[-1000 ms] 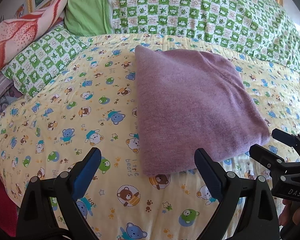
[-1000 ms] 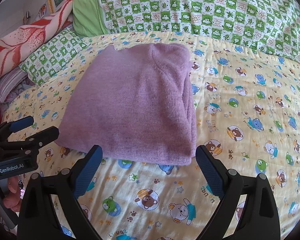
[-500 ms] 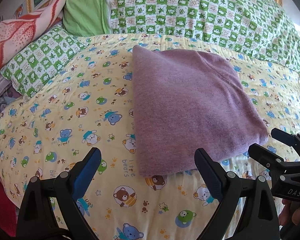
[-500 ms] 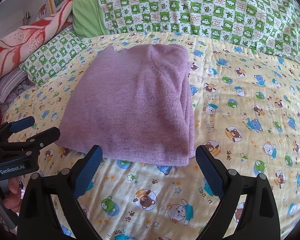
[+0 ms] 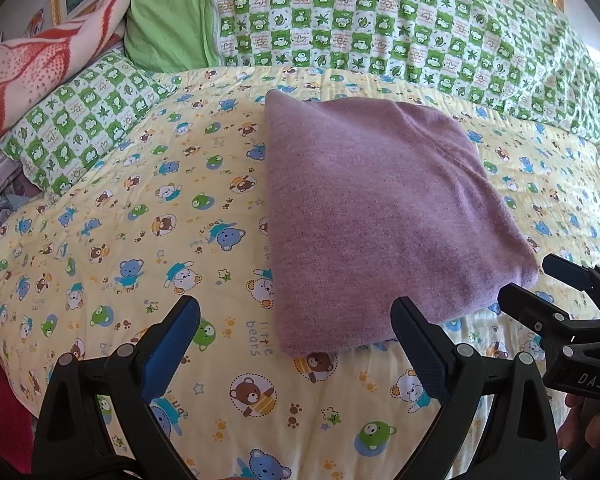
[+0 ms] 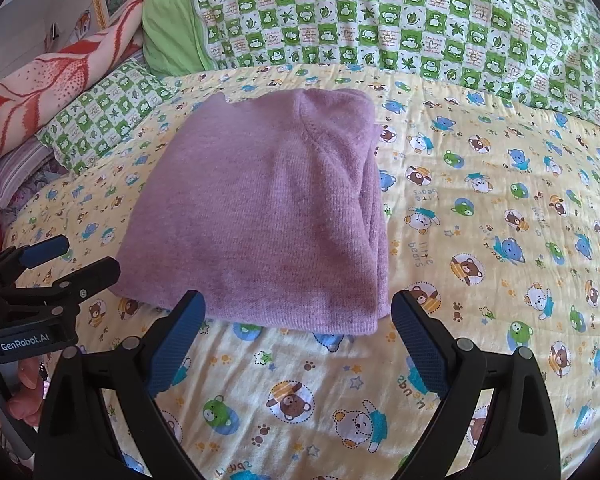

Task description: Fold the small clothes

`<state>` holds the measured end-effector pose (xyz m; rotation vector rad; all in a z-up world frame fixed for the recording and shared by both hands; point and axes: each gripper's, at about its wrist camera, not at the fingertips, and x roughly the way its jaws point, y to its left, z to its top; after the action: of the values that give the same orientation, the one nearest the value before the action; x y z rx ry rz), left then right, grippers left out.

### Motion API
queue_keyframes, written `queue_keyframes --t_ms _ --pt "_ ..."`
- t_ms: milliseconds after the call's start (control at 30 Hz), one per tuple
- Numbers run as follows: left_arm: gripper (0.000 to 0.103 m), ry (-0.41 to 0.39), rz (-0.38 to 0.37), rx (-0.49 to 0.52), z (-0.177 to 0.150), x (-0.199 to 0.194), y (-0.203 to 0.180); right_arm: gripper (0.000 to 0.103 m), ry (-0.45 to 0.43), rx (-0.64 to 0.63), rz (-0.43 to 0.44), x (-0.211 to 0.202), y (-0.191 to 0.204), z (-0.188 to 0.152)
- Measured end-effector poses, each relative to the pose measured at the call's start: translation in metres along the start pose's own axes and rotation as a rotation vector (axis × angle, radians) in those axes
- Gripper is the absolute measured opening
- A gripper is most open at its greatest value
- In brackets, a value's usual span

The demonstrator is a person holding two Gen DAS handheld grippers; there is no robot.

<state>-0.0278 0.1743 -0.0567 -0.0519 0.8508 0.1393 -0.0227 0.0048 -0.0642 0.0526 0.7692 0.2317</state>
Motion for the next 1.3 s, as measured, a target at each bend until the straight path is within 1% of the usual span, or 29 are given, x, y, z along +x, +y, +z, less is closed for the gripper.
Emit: queue_keyframes --t_ms 700,1300 --pt "0.097 -0.015 -0.011 -0.002 0.004 -0.001 0.002 0.094 -0.018 0.009 0.003 -0.002 0.007 0.012" --pt "0.097 -0.008 -0.01 0.0 0.008 0.0 0.002 0.094 -0.023 0.014 0.005 -0.003 0.007 0.016"
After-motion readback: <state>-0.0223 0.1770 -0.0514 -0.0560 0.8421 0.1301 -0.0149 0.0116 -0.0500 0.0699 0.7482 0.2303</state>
